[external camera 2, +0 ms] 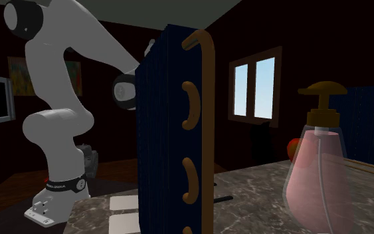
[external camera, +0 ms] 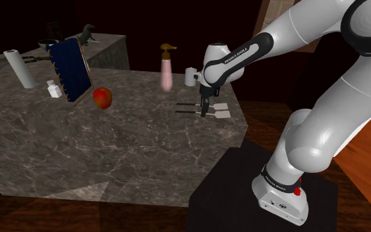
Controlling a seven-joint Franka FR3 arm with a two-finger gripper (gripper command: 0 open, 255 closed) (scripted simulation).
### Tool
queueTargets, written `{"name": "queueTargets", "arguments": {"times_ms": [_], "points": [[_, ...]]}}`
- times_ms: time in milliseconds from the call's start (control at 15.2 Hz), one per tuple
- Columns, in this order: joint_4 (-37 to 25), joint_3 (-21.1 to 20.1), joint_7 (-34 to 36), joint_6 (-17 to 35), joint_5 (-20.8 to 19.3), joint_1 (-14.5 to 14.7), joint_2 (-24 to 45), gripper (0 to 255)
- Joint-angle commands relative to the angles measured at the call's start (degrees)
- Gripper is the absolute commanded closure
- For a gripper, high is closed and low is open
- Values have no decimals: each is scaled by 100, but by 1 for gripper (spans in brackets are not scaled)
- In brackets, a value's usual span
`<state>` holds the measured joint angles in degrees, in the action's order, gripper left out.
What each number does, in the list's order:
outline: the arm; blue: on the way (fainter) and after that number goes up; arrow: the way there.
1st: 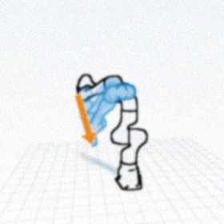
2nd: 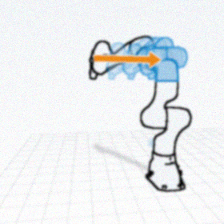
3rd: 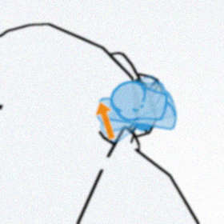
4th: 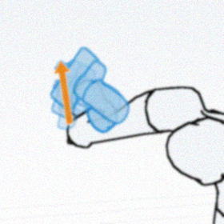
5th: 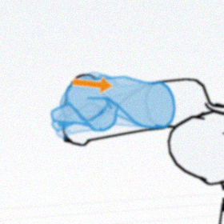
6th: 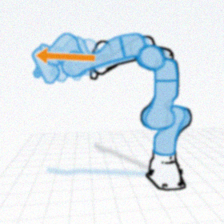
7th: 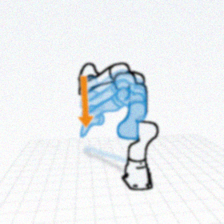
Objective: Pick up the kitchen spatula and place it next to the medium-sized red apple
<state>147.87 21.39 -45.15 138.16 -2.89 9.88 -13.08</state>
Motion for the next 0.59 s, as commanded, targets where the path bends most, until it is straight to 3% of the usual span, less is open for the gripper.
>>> {"name": "queueTargets", "arguments": {"times_ms": [0, 264, 330, 528], "points": [[6, 1, -2, 16, 4, 2, 9, 0], [5, 1, -1, 15, 3, 2, 8, 0], [5, 1, -1, 15, 3, 2, 8, 255], [5, 1, -1, 15, 3, 2, 8, 255]]}}
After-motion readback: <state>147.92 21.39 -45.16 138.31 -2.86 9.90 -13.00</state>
